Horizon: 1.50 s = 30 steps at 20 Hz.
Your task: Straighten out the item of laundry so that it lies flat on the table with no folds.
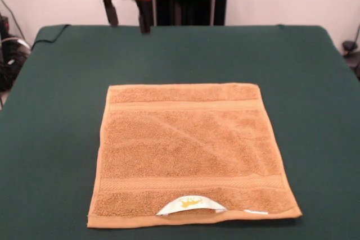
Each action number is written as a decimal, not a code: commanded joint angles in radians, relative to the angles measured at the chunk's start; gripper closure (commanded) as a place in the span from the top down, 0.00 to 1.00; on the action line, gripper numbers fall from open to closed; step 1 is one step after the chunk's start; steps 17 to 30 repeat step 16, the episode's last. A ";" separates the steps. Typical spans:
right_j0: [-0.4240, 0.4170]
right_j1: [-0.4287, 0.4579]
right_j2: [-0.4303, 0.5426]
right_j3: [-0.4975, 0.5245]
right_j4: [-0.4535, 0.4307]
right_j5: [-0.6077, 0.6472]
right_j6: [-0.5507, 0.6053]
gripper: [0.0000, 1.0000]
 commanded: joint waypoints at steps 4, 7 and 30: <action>-0.125 -0.175 0.196 -0.055 -0.127 0.341 -0.520 1.00; -0.187 -0.231 0.218 -0.075 -0.155 0.398 -0.631 1.00; -0.330 -0.291 0.235 -0.152 -0.220 0.518 -0.754 1.00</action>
